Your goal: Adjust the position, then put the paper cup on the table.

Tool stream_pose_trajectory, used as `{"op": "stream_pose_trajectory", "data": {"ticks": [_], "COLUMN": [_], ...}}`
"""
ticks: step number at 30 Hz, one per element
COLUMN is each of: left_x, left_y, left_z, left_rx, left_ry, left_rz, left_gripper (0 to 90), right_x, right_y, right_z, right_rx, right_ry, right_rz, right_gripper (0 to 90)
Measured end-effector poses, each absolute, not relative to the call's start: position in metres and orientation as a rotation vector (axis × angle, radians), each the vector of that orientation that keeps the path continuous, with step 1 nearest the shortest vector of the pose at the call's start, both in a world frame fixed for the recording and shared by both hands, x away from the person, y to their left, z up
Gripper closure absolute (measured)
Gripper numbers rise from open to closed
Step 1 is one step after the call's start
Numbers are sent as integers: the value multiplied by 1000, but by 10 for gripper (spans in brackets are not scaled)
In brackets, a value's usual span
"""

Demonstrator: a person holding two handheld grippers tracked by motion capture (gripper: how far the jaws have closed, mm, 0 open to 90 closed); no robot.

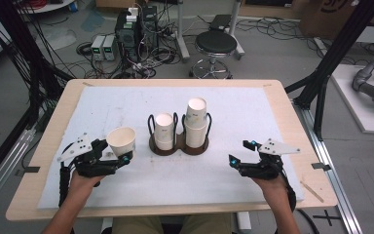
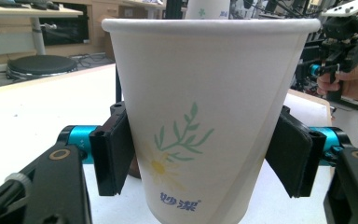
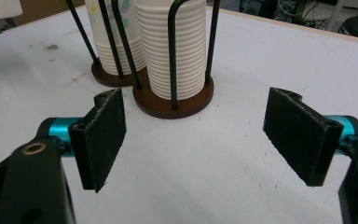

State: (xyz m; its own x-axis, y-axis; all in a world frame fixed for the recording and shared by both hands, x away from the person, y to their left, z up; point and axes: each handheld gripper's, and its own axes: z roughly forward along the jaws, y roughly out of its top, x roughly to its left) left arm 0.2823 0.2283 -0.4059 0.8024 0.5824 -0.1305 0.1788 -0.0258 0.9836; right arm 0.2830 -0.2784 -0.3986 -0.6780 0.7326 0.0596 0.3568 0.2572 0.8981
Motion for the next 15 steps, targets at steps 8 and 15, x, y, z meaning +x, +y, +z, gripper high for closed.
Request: {"op": "stream_pose_trajectory", "data": {"ticks": [8, 15], "left_x": [282, 283], "left_y": [234, 237], "left_z": [-404, -405], "left_rx": [1559, 1550], "left_ry": [628, 637], "left_rz": [386, 389], "left_gripper": [305, 305], "right_x": [282, 281], "right_y": [-278, -278], "right_z": [-398, -398], "right_rx": [992, 984], "right_ry": [2159, 2146], "right_rz": [1400, 1402], "right_gripper": [219, 219]}}
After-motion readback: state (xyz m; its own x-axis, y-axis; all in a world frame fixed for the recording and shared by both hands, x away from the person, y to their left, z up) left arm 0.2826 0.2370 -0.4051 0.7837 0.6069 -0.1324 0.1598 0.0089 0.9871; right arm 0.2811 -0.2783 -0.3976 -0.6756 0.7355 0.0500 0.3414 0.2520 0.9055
